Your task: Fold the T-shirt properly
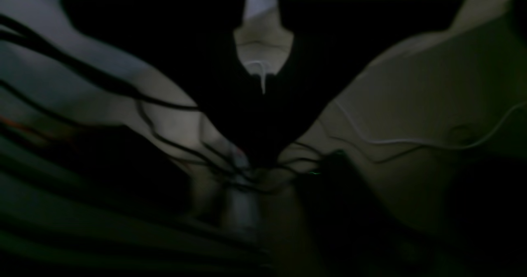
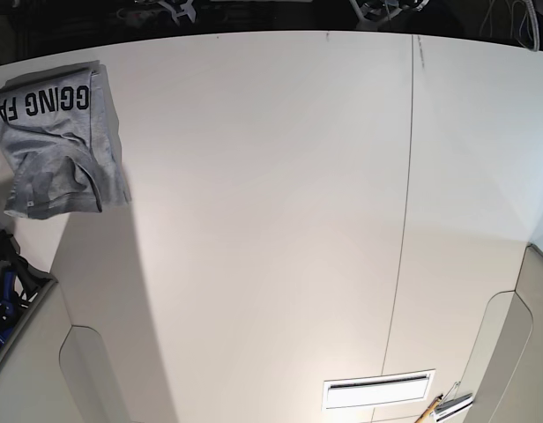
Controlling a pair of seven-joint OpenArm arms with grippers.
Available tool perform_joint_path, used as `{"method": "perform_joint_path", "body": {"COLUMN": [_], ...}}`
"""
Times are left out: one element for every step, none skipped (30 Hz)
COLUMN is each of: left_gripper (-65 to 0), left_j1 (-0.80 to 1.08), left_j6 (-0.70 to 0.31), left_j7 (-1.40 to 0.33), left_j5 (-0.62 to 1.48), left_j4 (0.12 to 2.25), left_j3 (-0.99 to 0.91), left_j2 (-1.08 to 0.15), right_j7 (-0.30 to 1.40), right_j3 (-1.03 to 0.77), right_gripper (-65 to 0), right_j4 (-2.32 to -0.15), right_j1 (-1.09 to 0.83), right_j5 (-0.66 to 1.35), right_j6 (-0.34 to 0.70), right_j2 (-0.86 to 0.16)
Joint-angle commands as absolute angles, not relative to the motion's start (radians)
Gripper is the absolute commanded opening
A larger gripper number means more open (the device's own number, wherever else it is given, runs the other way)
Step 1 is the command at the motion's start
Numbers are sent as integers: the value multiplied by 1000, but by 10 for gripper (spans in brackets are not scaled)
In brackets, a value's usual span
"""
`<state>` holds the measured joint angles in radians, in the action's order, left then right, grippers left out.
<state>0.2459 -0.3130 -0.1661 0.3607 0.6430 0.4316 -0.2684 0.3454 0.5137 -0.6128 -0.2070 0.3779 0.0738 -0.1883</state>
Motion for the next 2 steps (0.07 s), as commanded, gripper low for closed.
{"method": "perform_joint_path", "body": {"left_gripper": [-650, -650], "left_j1": [244, 240], "left_j6": [-305, -298], "left_j7": [-154, -154], "left_j5": [361, 361], "left_j4": [648, 648], "left_j3": [431, 431], "left_j2": [-266, -263], "right_j7": [340, 340], "right_j3": [488, 466], "right_gripper": [-650, -650], "right_j4": [-618, -618], "right_j1": [-206, -206], "right_j5": [382, 383], "right_j6": [73, 74], "right_j2": [-183, -176]}}
